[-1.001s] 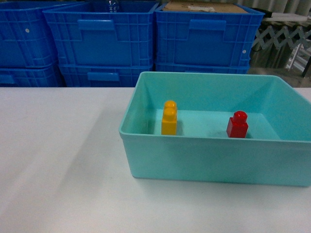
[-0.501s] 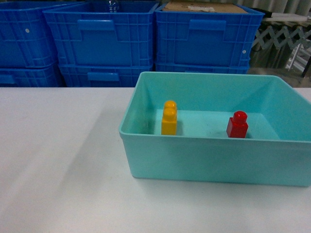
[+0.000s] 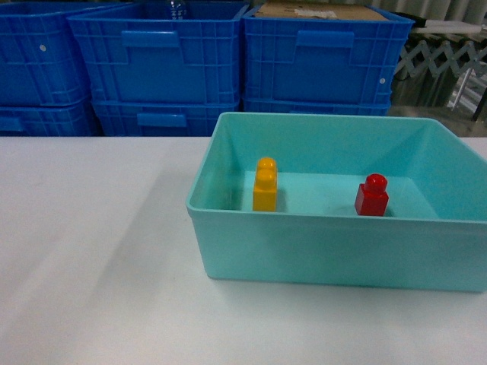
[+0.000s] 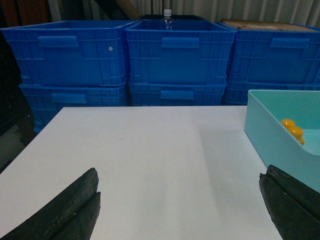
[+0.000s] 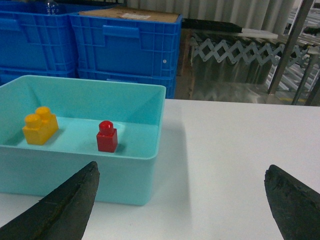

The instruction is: Pick red block from blue box to shelf

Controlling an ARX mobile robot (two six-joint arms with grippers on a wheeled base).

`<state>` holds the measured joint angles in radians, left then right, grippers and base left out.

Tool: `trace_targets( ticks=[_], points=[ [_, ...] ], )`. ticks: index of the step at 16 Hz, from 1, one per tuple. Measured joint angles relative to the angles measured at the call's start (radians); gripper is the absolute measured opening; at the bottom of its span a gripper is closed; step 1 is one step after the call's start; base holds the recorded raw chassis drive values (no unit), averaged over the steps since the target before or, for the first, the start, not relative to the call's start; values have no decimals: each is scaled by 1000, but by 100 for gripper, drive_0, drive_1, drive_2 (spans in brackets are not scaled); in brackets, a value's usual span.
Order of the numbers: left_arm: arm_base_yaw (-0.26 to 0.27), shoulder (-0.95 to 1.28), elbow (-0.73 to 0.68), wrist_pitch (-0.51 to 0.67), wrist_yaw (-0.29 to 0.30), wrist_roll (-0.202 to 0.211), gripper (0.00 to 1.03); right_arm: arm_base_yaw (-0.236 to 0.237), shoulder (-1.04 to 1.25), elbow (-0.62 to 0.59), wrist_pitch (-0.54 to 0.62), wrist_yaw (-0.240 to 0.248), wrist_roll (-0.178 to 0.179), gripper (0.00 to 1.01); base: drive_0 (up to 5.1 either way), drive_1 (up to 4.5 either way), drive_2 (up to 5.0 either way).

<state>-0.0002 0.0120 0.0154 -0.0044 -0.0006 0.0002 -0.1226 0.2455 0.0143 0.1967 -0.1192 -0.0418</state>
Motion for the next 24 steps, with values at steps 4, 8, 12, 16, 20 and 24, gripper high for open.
trace_targets(
  ticks=[4,8,12,16,20,24],
  points=[
    [0,0,0,0,0,0,98,113,251,71,184,66,-9,98,0,0,0],
    [0,0,0,0,0,0,98,129,601,299,320,74,-3,98,0,0,0],
    [0,0,0,0,0,0,98,153,843,529,256,58,27,98,0,0,0],
    [0,0,0,0,0,0,98,188,1088,768,185,47,73,98,0,0,0],
    [0,0,0,0,0,0,98,195,1225,842,161,55,121,98,0,0,0],
    [0,0,0,0,0,0,98,252,1215,749,238,67,89,98,0,0,0]
  ],
)
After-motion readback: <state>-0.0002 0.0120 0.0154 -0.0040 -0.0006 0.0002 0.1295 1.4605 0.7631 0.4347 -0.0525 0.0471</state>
